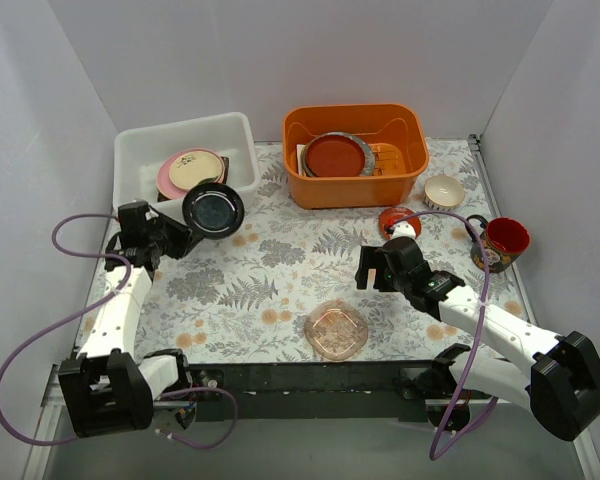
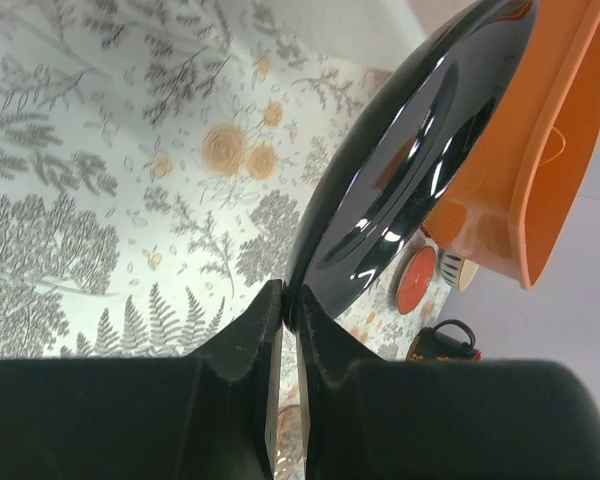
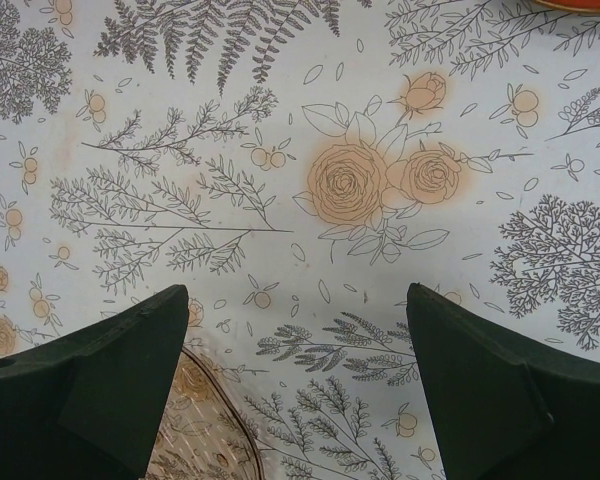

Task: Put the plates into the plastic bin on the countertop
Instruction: Place the plate in the plastic bin.

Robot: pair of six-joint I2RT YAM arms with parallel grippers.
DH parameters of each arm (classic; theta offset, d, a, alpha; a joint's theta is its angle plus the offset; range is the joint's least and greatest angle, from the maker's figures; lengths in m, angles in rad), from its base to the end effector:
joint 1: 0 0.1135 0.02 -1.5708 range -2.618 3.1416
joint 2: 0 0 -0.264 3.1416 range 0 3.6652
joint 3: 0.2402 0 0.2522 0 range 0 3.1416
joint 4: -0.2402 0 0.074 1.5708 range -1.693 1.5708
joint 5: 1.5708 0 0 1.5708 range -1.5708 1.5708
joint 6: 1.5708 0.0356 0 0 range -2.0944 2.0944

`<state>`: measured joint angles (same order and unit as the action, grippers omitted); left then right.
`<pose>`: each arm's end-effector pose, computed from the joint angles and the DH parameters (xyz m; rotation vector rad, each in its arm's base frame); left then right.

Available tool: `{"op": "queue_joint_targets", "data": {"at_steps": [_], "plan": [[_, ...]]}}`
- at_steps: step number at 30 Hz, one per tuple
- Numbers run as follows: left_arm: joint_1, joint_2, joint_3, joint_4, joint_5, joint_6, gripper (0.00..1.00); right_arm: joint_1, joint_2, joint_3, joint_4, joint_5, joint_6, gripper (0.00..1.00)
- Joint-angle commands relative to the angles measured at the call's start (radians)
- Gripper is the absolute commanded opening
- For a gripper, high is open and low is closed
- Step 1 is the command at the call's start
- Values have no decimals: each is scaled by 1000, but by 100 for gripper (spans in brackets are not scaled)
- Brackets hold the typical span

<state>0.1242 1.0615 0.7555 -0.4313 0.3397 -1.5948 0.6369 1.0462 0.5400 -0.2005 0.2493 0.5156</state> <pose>0.2223 0.0158 0.2551 -1.7911 1.7971 -1.0731 0.1770 0.1200 0.2053 -0.0067 2.2728 0.3317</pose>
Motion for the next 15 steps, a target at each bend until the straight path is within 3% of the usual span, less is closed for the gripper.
{"op": "queue_joint_targets", "data": {"at_steps": [1,15], "plan": [[-1,77,139,43,-18,47,0,-5,-5,-11,33,31,-17,97],[94,512,574,57,48,73,0,-16,-2,-14,19,42,-26,98]]}}
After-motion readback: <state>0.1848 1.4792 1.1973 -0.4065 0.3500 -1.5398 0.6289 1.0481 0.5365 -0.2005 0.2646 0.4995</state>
